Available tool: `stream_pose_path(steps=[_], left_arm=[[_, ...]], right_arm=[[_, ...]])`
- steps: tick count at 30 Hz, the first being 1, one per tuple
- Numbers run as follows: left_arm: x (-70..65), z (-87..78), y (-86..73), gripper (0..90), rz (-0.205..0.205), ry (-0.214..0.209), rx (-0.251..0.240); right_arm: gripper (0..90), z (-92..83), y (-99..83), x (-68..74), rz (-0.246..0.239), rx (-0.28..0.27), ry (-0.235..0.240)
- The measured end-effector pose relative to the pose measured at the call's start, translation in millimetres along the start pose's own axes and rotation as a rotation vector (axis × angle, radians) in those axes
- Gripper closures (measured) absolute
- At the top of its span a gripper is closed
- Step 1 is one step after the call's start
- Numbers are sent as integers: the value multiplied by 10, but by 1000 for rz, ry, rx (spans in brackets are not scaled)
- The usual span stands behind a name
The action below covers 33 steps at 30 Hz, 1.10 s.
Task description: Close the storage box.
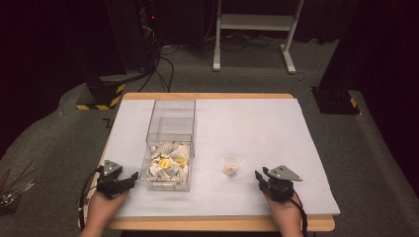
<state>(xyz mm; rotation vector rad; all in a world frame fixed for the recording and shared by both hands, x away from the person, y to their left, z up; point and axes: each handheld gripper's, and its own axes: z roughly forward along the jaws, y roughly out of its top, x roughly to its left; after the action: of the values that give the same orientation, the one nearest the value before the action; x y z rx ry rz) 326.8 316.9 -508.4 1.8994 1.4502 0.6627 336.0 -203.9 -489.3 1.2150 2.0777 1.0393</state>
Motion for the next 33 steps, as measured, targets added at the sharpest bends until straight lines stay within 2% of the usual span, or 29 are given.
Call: stream_pose_path(steps=[8,12,15,21,31,33], left_arm=[[-3,-5,1,317,8,-5,0],[-43,-19,-4,324,53,-10,-10],[-53,-37,-5,321,71,-10,-11],[-40,-81,-17,323,65,-19,-22],[-86,-233,-60,331,52,-64,-51],[-106,-276,-74,331,67,-72,-57]], right_arm=[[585,66,-54,-21,-28,72,-31],[570,90,-83,-24,-24,90,-30],[562,78,-93,-22,-24,85,-31],[550,77,-102,-25,-13,91,-29],[504,106,-71,-44,-16,93,-37],[495,117,-58,-55,-15,93,-40]])
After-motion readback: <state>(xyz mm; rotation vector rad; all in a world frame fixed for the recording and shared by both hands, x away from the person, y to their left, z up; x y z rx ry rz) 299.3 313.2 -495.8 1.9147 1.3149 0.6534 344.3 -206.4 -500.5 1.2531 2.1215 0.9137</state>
